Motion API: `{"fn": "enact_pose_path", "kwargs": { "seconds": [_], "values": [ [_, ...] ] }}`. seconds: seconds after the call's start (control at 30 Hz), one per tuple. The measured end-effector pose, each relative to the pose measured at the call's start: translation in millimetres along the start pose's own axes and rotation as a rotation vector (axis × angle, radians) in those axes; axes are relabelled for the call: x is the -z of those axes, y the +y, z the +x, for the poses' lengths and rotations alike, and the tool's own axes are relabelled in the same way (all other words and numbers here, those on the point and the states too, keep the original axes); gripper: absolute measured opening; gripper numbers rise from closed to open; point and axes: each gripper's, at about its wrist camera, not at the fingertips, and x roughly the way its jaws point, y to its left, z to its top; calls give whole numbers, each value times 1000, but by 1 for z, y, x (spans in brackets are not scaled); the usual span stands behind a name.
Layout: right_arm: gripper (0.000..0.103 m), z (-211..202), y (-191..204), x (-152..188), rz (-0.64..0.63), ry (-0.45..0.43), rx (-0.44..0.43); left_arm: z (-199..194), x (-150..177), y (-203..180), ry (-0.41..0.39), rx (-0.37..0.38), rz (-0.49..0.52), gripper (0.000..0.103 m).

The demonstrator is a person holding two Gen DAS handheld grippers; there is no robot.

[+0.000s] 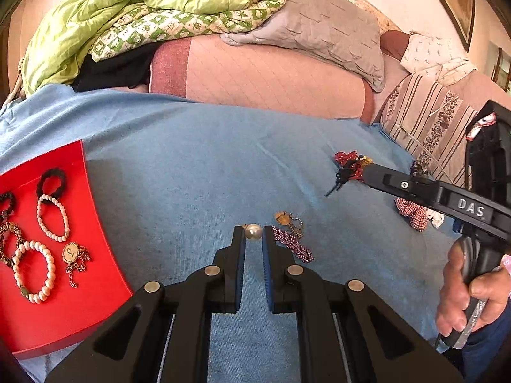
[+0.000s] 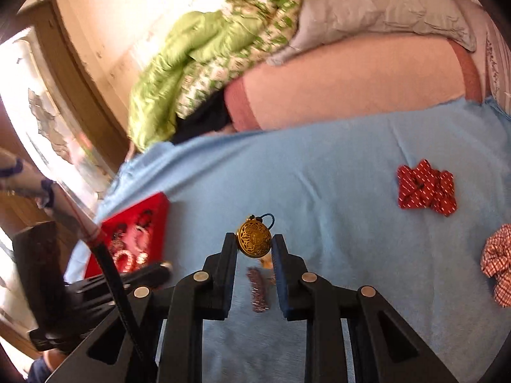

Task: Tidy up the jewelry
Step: 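Carry the pearl earring and gold locket over the red tray with both tools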

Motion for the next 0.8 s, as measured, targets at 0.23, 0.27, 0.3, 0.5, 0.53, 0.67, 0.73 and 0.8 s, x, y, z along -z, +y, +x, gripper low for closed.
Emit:
{"fn": "enact_pose_path", "kwargs": {
  "seconds": [0.23, 0.27, 0.3, 0.5, 0.53, 0.67, 0.73, 0.8],
  "values": [
    [24, -1, 8, 1, -7, -11, -17, -2, -1, 0, -10, -5, 8, 10],
    [24, -2, 9, 0, -9, -11, -22, -2, -2, 0, -12, -4, 9, 10],
    [24, -1, 10, 0, -13, -10, -23, -3, -2, 0, -15, -5, 10, 10],
    [24, 2, 15, 0, -27, -11, -27, -8, -3, 2, -26, -9, 12, 10],
    [24, 3, 16, 0, -32, -9, -32, -9, -3, 2, -29, -11, 13, 10],
    [24, 6, 20, 2, -43, 0, -42, -13, -4, 4, -37, -17, 12, 10],
    [24, 8, 22, 2, -49, 5, -44, -15, -4, 6, -40, -23, 11, 10],
    [24, 10, 25, 4, -55, 12, -48, -17, -4, 8, -45, -29, 12, 10]
  ]
}}
